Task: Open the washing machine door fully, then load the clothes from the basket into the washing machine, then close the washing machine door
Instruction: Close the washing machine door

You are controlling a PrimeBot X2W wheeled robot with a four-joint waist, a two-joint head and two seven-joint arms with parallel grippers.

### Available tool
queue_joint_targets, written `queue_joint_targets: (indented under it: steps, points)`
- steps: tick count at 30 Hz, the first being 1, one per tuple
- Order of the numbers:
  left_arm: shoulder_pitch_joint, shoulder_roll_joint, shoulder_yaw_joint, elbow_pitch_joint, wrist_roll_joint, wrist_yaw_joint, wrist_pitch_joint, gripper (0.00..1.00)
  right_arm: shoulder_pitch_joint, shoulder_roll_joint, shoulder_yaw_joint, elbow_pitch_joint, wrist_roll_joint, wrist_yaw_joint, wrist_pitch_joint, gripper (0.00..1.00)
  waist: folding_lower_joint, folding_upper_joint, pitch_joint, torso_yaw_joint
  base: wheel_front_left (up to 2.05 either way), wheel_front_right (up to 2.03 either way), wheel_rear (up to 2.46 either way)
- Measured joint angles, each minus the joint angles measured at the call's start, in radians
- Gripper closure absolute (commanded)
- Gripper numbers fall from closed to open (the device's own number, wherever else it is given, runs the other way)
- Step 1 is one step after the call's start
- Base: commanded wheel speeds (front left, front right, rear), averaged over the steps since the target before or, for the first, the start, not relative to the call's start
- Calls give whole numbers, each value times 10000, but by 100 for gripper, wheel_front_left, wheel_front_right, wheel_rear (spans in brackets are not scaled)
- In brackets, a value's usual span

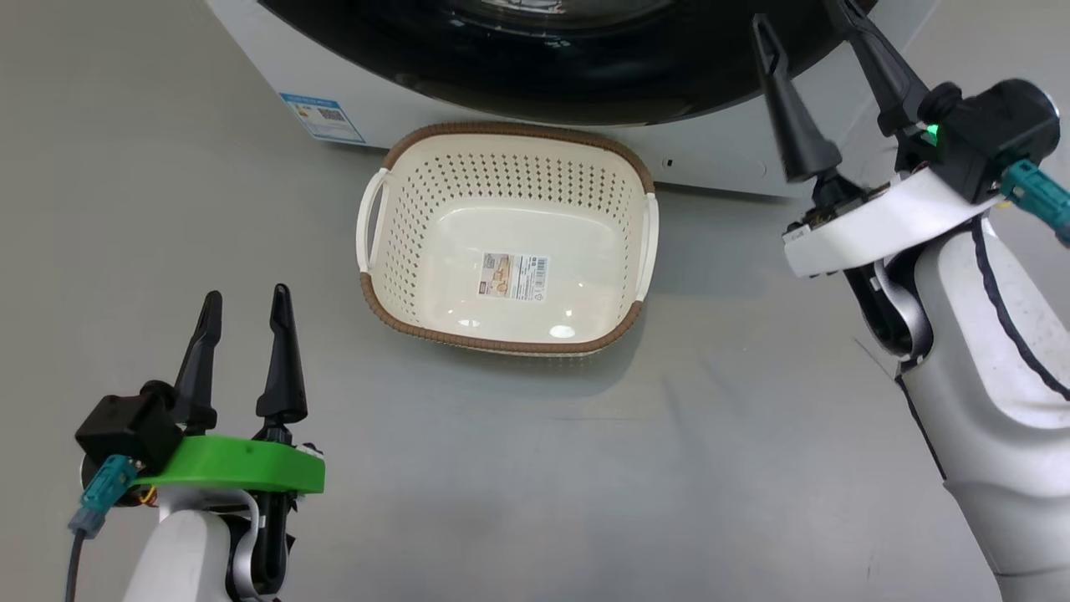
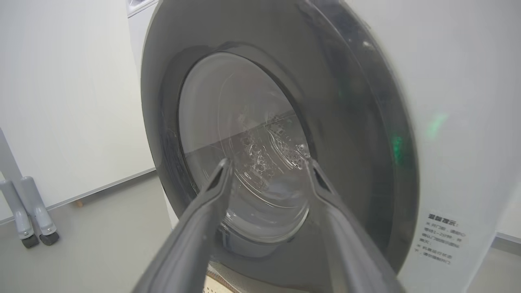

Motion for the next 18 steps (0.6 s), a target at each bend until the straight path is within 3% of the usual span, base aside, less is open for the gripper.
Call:
queue_joint_targets:
  steps: [1, 18]
  points:
    - [1, 0, 71, 13, 0, 0, 0, 0, 193, 0, -17, -88, 0, 0, 0, 0, 0, 0, -127, -55, 0, 0, 0]
    - [1282, 8, 516, 769, 357, 0, 0, 0, 3917, -374, -834, -775, -81, 0, 2, 0, -1, 0, -2424, -1186, 0, 0, 0]
